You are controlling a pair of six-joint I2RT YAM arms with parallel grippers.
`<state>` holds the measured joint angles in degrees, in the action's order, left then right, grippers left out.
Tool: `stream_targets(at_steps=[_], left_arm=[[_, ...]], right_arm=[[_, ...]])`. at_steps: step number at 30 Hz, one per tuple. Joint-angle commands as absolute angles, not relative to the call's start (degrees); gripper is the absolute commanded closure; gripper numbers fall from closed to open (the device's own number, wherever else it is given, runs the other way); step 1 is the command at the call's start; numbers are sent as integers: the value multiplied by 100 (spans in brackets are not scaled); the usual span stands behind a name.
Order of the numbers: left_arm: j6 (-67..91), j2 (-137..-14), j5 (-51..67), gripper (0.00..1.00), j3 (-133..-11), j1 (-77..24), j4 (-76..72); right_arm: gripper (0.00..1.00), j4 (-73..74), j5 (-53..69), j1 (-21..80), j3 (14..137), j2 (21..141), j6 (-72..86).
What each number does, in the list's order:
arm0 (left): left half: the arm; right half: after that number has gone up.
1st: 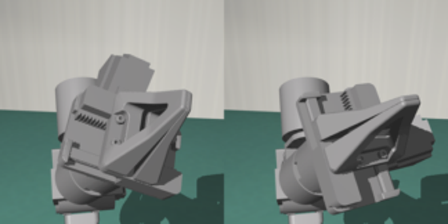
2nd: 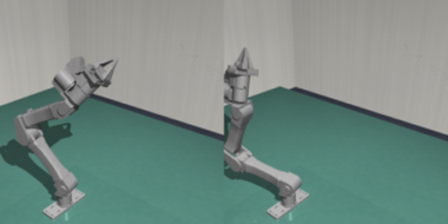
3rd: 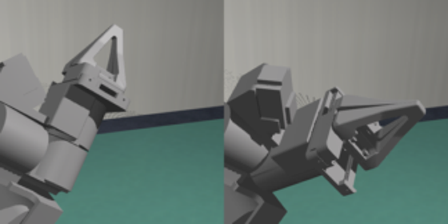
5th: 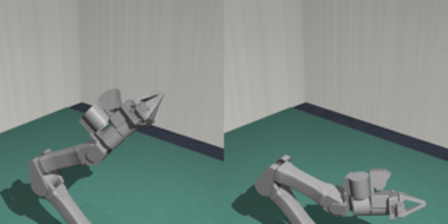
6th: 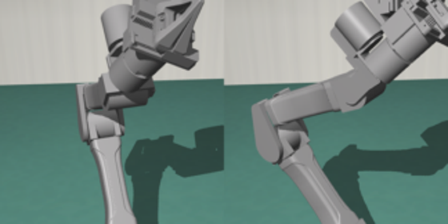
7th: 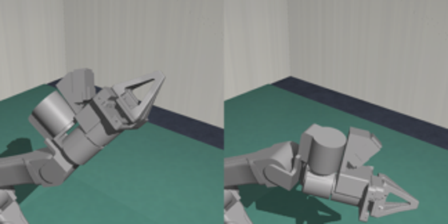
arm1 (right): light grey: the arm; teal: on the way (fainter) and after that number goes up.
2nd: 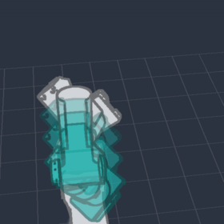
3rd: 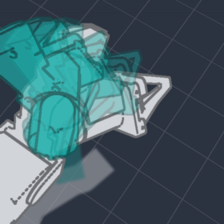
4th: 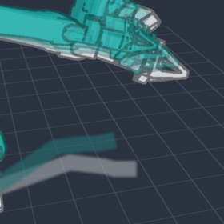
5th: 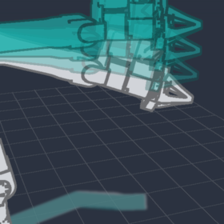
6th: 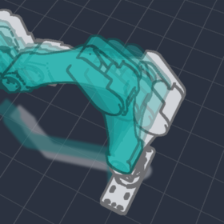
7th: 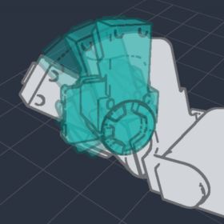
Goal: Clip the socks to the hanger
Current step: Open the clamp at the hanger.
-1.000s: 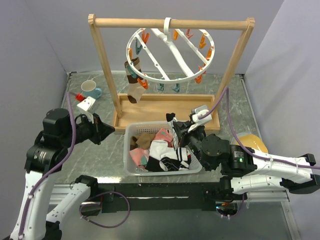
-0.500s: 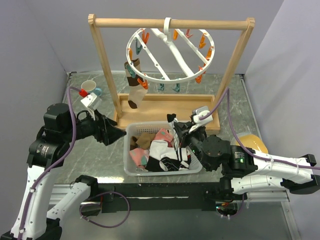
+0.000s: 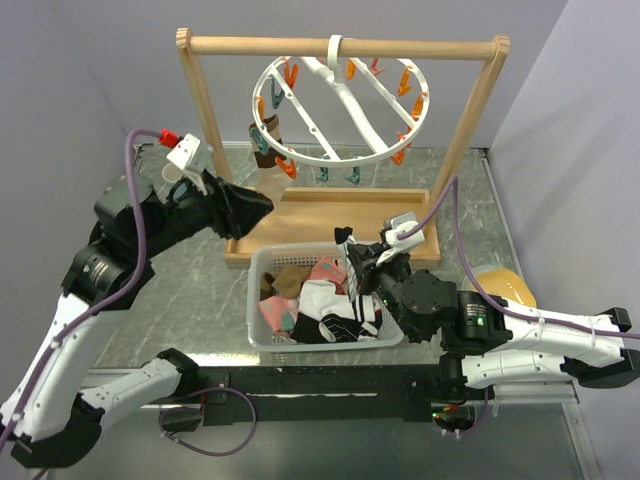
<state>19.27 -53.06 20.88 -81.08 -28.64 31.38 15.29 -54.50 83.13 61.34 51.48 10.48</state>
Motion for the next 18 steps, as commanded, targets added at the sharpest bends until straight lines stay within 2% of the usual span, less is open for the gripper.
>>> stream_targets(at_steps=[1, 2, 4, 12, 15, 18], left_arm=[[2179, -5738, 723, 47, -8428, -3225, 2716], [2275, -5809, 564, 48, -8455, -3243, 2690], [2338, -6037, 203, 42, -8542, -3287, 2619], [2601, -6495, -368, 42, -8587, -3515, 2347], [2689, -6600, -352, 38, -8657, -3533, 2294], [2725, -6636, -273, 39, -8701, -3586, 2250]], right_arm=[[100, 1222, -5660, 8358, 6073, 5186, 1029], [100, 1161, -5660, 8358, 6065, 5177, 1020], [100, 1090, -5669, 8358, 6021, 5159, 967], [100, 844, -5643, 8367, 5862, 5089, 835], [100, 791, -5590, 8358, 5845, 5089, 782], [100, 729, -5529, 8367, 5792, 5098, 756]])
